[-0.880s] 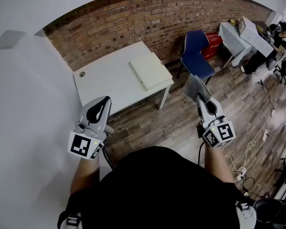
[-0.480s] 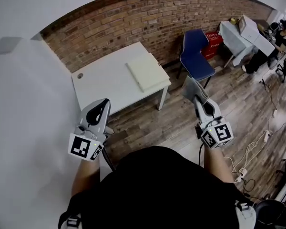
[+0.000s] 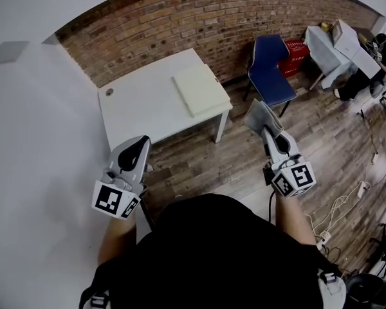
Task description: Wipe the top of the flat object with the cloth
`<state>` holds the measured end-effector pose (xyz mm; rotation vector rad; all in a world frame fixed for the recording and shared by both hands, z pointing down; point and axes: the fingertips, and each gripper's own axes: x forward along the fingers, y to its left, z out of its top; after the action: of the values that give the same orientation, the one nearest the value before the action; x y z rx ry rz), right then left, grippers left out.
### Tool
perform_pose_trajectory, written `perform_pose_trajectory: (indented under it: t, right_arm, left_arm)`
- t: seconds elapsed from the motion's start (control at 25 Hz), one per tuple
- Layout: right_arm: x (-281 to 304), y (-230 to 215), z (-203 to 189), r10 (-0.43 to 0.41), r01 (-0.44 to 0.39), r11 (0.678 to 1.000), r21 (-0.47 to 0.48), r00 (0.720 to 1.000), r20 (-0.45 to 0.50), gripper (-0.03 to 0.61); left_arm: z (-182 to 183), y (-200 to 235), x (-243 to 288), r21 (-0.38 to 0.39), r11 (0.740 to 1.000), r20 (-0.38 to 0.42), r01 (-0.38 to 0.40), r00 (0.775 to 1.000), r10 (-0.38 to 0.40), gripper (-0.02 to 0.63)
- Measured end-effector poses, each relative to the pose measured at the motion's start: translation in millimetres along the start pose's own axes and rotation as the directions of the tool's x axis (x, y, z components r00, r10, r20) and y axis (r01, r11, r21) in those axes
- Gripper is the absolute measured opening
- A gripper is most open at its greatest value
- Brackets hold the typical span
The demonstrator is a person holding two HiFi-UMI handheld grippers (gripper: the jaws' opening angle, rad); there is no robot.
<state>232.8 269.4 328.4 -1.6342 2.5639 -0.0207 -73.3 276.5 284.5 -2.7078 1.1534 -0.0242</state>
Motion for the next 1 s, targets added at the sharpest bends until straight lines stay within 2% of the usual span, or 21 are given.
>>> perform_pose_trajectory:
  t: [0.32,1.0]
  right_arm:
    - [9,0,-5,0.048,-0.048,0.999,0.020,0.999,0.021,0.012]
    - [33,-29,-3,0.001,-0.001,1.000,-0.013,1.000,0.007,0.011]
  left_arm:
    - [-23,0,-6,-0.018,1.000,-0.028,-0.021,0.999,0.020,0.002]
    - [-21,24,47,-0.023,0.999,0.024,0.025,0.999,-0.025,0.002]
